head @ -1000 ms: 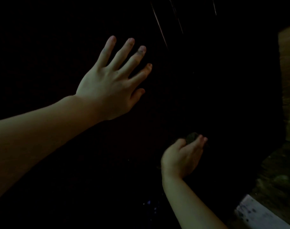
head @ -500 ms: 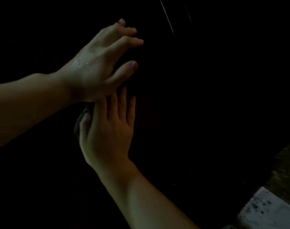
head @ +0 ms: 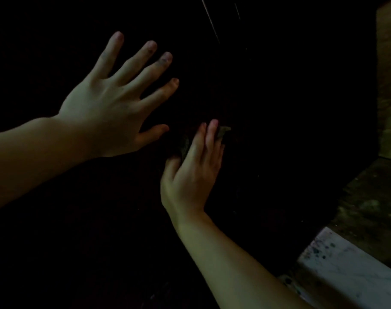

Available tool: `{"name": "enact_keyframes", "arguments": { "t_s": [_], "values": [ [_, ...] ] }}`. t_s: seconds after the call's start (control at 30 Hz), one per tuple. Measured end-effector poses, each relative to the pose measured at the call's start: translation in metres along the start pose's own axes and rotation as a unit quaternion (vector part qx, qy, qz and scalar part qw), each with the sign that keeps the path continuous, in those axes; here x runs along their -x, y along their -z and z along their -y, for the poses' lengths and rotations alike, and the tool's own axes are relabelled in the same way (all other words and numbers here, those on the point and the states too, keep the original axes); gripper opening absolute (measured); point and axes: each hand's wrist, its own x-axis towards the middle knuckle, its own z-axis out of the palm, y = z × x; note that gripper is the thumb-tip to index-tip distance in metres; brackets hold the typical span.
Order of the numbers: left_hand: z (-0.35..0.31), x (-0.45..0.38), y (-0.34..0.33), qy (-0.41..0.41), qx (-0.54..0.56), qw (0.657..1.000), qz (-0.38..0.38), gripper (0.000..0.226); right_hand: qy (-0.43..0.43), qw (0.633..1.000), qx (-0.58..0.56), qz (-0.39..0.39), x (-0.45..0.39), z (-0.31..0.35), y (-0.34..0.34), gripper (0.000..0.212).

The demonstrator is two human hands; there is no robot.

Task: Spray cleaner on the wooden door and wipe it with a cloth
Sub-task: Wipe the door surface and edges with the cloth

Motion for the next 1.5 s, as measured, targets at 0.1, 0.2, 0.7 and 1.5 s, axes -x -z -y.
{"name": "enact_keyframes", "arguments": {
  "t_s": [0.1, 0.2, 0.7, 1.5],
  "values": [
    [-0.003, 0.0, -0.001, 0.001, -0.003, 1.0, 0.01, 0.08, -0.063, 0.997, 0.002, -0.039, -0.004, -0.014, -0.002, 0.071],
    [-0.006, 0.0, 0.0, -0.004, -0.006, 1.0, 0.021, 0.08, -0.251, 0.964, 0.008, -0.089, -0.005, -0.048, 0.003, 0.072],
    [-0.018, -0.001, -0.003, -0.04, -0.016, 0.999, 0.015, 0.078, -0.113, 0.992, -0.012, -0.063, -0.015, -0.037, -0.002, 0.069],
    [-0.022, 0.007, 0.002, -0.051, 0.061, 0.997, 0.01, 0.066, -0.058, 0.998, -0.007, 0.006, 0.051, -0.009, -0.005, 0.066]
  ]
}}
